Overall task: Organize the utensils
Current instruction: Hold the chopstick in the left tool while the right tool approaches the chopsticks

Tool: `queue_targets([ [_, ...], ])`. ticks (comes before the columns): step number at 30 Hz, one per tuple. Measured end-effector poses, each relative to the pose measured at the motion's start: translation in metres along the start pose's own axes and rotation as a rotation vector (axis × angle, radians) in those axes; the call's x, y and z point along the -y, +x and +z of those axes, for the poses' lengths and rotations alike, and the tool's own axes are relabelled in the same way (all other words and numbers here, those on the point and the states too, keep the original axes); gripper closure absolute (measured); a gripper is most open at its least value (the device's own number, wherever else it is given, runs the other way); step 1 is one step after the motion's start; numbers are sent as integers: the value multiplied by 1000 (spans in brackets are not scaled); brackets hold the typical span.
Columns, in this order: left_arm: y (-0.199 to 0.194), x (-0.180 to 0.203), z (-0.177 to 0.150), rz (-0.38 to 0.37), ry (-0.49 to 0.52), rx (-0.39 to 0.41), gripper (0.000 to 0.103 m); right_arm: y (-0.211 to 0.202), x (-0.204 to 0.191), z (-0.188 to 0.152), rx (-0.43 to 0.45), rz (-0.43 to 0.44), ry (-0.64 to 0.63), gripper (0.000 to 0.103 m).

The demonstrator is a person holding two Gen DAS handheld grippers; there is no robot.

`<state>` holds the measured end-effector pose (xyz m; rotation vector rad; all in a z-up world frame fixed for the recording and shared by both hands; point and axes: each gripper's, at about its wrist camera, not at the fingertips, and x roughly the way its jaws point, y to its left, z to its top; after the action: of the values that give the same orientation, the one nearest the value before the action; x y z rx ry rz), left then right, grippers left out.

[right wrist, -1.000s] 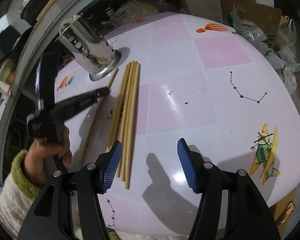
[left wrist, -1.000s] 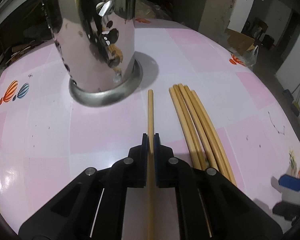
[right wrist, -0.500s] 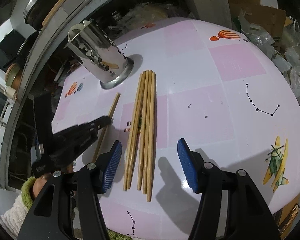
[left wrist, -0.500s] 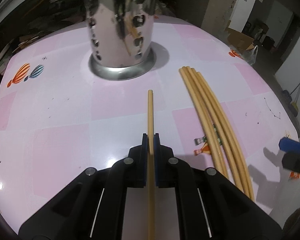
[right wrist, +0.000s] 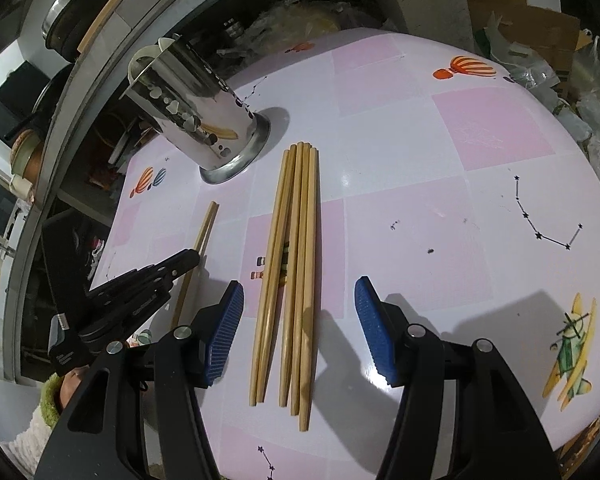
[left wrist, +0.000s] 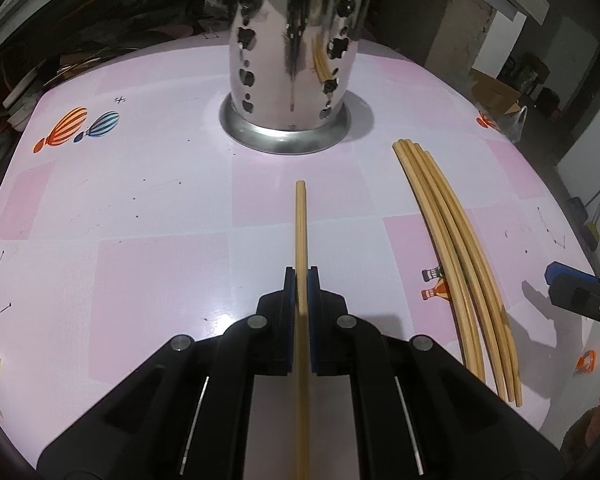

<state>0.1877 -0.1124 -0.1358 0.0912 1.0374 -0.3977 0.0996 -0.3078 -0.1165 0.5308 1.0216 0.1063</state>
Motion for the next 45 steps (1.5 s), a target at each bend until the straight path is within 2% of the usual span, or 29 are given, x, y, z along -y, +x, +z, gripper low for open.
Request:
queue_targets([
  [14, 4, -12, 3, 23, -29, 10, 98, 19, 7, 7, -21, -15, 8, 46],
  [22, 6, -22, 5, -15, -62, 25, 98, 12, 17, 17, 13, -63, 2, 47],
  [28, 7, -25, 3, -34, -83, 35, 98, 20, 26, 32, -5, -92, -3, 61],
  [35, 8, -27, 2, -59, -99, 40, 98, 46, 11, 51, -45, -132, -83, 62],
  [45, 8, -30, 2, -79, -113, 43, 98, 71, -14, 65, -65, -208, -194, 73],
])
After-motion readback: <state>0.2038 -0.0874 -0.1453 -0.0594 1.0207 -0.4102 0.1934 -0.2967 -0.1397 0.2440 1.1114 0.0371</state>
